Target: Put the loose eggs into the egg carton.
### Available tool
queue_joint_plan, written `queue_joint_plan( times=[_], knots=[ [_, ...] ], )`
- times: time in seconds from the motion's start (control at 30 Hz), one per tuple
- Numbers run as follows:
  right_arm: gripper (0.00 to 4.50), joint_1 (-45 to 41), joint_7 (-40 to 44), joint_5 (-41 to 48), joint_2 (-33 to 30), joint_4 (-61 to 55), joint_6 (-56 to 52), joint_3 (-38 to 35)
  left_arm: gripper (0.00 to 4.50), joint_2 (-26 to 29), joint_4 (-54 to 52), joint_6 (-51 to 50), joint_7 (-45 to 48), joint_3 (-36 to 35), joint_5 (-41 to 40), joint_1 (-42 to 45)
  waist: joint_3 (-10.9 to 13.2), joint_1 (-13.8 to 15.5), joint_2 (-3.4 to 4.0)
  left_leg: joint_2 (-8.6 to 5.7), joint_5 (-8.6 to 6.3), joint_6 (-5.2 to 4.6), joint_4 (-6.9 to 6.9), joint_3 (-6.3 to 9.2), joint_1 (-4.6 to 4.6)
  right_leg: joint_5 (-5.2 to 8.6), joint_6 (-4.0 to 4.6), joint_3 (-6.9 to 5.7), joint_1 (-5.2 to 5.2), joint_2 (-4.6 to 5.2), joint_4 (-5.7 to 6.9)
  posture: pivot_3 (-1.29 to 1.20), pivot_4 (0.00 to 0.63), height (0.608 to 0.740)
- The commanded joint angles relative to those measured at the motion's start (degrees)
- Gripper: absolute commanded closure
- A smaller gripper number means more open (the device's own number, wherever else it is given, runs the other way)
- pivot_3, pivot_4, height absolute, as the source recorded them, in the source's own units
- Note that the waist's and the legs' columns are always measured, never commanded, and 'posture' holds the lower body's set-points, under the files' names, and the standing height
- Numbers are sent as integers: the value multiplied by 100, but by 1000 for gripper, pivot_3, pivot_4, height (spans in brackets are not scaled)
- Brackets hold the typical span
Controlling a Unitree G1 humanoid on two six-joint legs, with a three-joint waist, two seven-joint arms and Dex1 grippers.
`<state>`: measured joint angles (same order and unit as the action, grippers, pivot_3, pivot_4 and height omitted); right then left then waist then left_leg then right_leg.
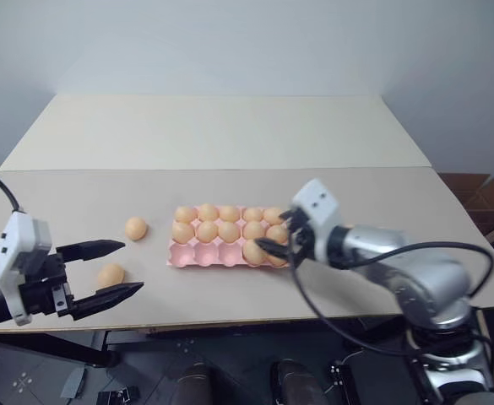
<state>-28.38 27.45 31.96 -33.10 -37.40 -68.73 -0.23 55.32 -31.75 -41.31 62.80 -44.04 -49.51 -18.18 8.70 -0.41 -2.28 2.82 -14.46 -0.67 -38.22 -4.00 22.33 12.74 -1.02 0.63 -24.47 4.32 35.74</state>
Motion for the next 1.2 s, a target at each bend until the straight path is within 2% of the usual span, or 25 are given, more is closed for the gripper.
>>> queue_joint_plan(
  times=[0.03, 0.13, 0.23, 0.37, 0.47, 0.67, 0.83, 0.97, 1.2],
  knots=[
    [28, 653, 1046, 236, -715, -149, 942, -907, 0, -125, 222, 365, 175, -318, 346, -251, -1, 7, -1, -2, -4, -3, 3, -2, -3, 3, -4, 1, 5, 3, -4, 0, 150, 740],
    [28, 1554, 2044, 96, -1276, 202, 2100, -1481, 0, -205, 577, 552, 487, -528, 436, -470, -2, 1, -4, -3, -9, -3, 9, -1, -5, 13, -2, -1, 7, 0, -8, 0, 150, 740],
    [28, 2449, 2819, -137, -1542, 698, 3245, -2036, 0, -216, 962, 602, 704, -707, 505, -652, -2, -5, -5, 0, -9, -3, 12, 0, -13, 20, 6, -2, 11, -4, -4, 0, 150, 740],
    [28, 3283, 3241, -176, -1695, 1059, 3742, -2532, 0, -272, 1160, 783, 926, -840, 638, -903, -2, -33, -6, 0, -8, -3, 11, -5, -24, 54, -20, 7, 15, -2, 5, 0, 150, 740],
    [28, 3601, 3324, -341, -1689, 1258, 4096, -2566, 0, -344, 1048, 810, 874, -829, 676, -955, -2, -29, -6, 2, -8, -3, 10, -7, -39, 54, -20, 11, 23, 1, 9, 0, 150, 740],
    [28, 3102, 2959, -625, -1496, 1729, 4446, -2042, 0, -350, 914, 724, 703, -645, 605, -769, -2, -38, -7, 4, -7, -2, 8, -2, -49, 48, -14, 18, 22, 2, 13, 0, 150, 740],
    [28, 1985, 2289, -1355, -1319, 2580, 4376, -1137, 0, -210, 794, 601, 521, -472, 516, -355, -1, -35, -5, 3, -7, -2, 8, -17, -40, 44, -8, 17, 14, 1, 14, 0, 150, 740],
    [28, 1033, 1438, -2138, -975, 3567, 3973, -355, 0, -198, 611, 521, 319, -256, 443, -42, -2, -38, -6, 1, -6, -2, 9, -19, -30, 19, 34, 17, 10, -1, 12, 0, 150, 740],
    [28, 357, 980, -2480, -567, 4515, 3605, 36, 0, -210, 488, 515, 269, -284, 418, -20, -1, -34, -4, -2, -8, -3, 14, -14, -13, 3, -5, 13, 0, -1, 9, 0, 150, 740]
  ],
)
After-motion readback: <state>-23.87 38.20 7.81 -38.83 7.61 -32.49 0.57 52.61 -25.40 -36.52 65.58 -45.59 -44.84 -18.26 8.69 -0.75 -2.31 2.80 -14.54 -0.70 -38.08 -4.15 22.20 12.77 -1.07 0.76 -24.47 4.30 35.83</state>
